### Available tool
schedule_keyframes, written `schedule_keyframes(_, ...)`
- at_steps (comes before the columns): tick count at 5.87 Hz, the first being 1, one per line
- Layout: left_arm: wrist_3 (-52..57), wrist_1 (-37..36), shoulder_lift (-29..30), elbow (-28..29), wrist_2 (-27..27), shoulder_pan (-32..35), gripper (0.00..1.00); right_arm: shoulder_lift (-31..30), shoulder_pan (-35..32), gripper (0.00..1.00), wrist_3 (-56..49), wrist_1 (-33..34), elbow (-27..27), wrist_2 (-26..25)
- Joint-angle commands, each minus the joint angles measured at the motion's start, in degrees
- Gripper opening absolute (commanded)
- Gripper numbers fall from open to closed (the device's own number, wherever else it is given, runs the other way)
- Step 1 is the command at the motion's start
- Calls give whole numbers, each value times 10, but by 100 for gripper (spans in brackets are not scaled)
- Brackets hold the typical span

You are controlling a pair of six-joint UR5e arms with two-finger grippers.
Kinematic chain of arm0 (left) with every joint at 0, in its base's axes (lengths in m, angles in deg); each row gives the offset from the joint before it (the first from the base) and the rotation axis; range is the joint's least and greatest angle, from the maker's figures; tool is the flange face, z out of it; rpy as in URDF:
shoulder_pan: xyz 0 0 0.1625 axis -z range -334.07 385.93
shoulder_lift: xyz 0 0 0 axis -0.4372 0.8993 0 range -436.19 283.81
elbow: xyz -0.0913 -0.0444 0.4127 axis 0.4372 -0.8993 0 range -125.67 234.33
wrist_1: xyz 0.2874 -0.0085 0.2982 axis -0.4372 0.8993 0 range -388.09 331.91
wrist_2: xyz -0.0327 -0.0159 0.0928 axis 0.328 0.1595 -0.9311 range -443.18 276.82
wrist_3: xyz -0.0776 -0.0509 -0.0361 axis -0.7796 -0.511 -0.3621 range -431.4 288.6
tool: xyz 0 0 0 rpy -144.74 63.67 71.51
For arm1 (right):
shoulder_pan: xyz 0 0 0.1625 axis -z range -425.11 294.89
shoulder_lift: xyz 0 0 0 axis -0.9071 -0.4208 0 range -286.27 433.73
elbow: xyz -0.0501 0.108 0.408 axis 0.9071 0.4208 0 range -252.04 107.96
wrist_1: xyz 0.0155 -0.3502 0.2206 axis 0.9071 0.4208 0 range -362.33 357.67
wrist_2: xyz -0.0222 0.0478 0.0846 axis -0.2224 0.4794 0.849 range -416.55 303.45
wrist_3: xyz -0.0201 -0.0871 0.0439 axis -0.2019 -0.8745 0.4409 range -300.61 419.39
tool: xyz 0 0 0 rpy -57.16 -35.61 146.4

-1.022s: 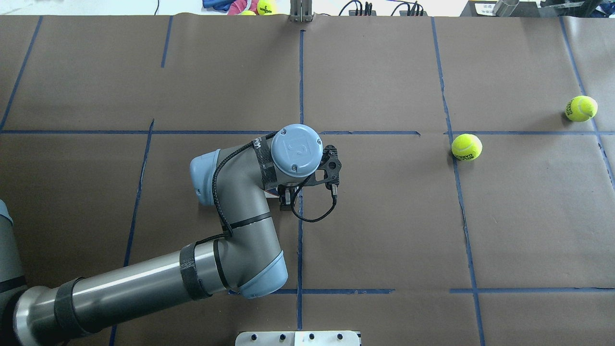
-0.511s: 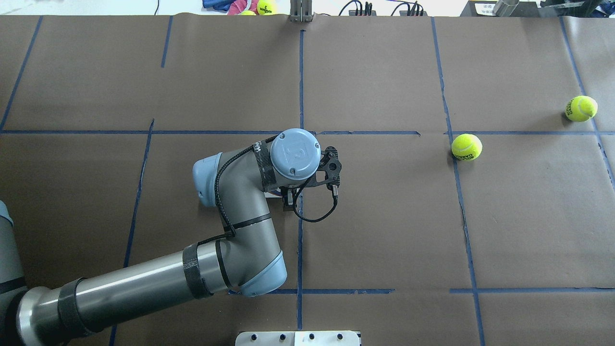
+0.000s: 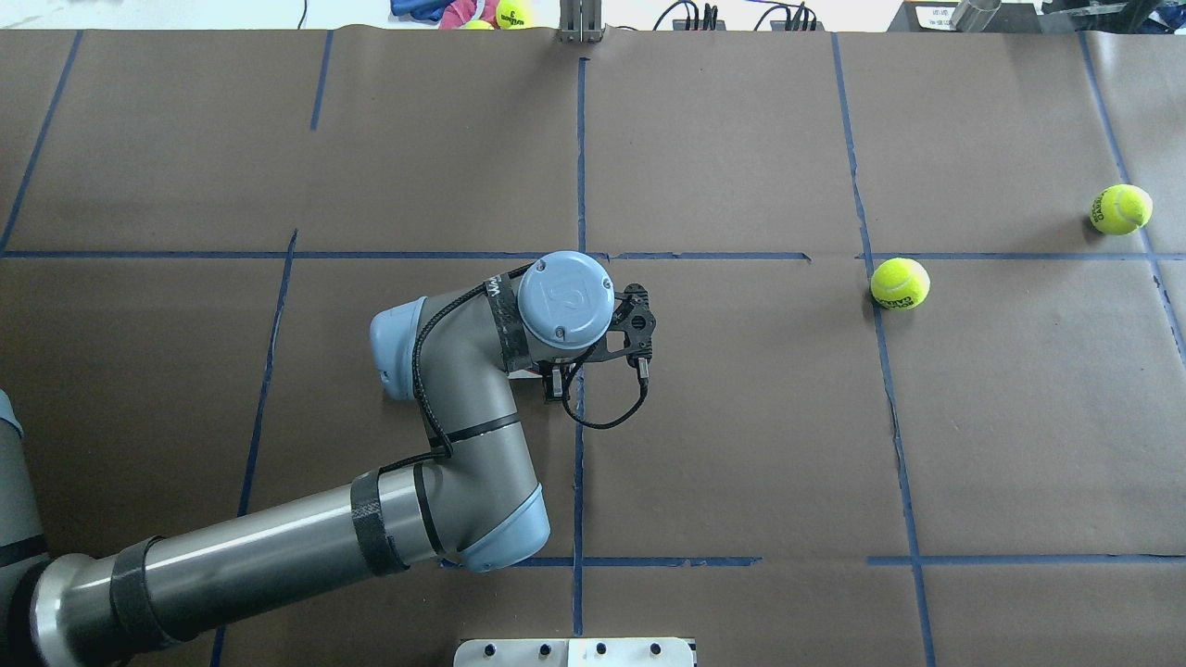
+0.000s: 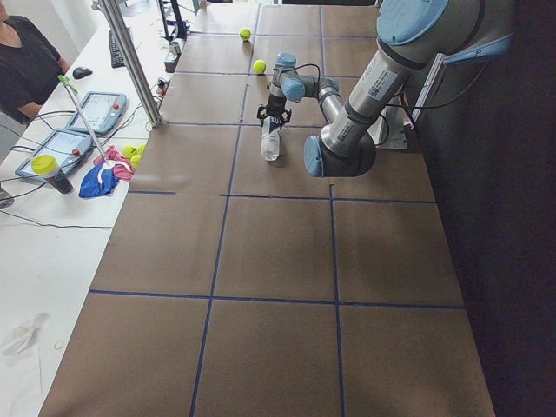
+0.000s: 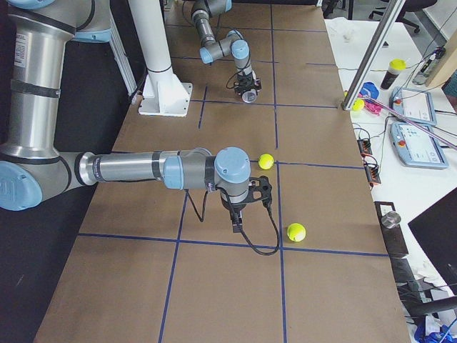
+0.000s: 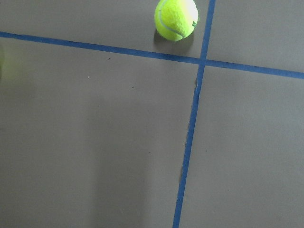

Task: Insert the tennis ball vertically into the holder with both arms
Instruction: 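Grasp the Wilson can rim with the left gripper, then lift and tilt the can upright with the left gripper, opening upward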

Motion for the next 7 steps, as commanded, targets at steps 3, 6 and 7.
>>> schedule_keyframes(3,0,1,-1,-11,1,3,76,1,0,100,1,-1,0,1)
schedule_keyframes(6,-113,140,-1,-92,1,37,76,1,1,100,0,-1,-2,2)
schedule_keyframes(7,-204,222,-1,-93,1,57,76,1,0,100,0,-1,-3,12)
